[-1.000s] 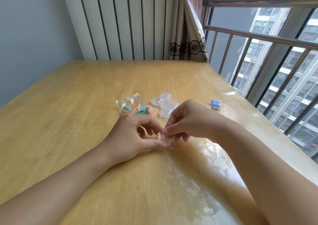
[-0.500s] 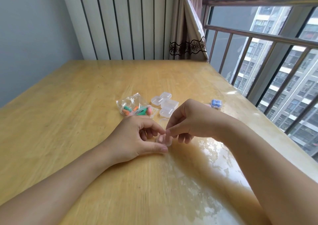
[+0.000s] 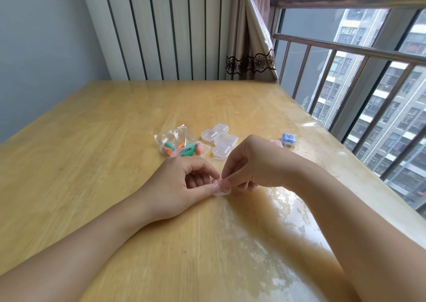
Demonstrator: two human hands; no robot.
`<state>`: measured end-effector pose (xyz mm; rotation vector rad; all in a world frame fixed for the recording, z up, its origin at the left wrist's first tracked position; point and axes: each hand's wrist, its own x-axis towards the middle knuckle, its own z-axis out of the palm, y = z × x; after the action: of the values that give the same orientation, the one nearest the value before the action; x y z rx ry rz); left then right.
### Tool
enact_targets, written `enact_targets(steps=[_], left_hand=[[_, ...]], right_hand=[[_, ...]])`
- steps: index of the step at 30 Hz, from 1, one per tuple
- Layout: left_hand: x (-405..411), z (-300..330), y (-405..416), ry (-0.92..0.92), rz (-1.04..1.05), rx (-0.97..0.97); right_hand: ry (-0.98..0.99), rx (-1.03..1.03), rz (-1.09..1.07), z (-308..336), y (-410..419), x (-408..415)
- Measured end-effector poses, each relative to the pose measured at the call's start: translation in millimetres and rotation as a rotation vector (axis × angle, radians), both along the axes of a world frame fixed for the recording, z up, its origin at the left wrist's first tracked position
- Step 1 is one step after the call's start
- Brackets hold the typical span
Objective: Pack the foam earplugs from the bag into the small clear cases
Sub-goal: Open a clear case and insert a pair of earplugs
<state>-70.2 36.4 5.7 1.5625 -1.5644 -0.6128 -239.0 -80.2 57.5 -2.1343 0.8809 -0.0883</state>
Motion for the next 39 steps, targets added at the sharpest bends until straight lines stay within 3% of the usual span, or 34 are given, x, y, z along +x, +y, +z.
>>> enact_targets(steps=[6, 11, 15, 27, 34, 39], left_hand=[[0, 0, -1, 0.016, 0.035, -0.007], [1, 1, 0, 0.06, 0.042, -0.009], [5, 1, -1, 0.037, 0.041, -0.002], [3, 1, -1, 0.056, 0.069, -0.01], [-2, 4, 3, -0.099, 0.046, -0.042], [-1, 5, 2, -0.111, 0.02, -0.118]], right_hand=[[-0.013, -0.074, -0.011, 1, -1, 0], [-0.148, 0.033, -0.128, 11, -18, -14], [-0.106, 0.113, -0.057, 7, -15, -13], [-0.147, 0.103, -0.007, 2, -11, -8], [-0.072, 0.09, 0.135, 9, -6, -10], [-0.045, -0.083, 0.164, 8, 0, -7]])
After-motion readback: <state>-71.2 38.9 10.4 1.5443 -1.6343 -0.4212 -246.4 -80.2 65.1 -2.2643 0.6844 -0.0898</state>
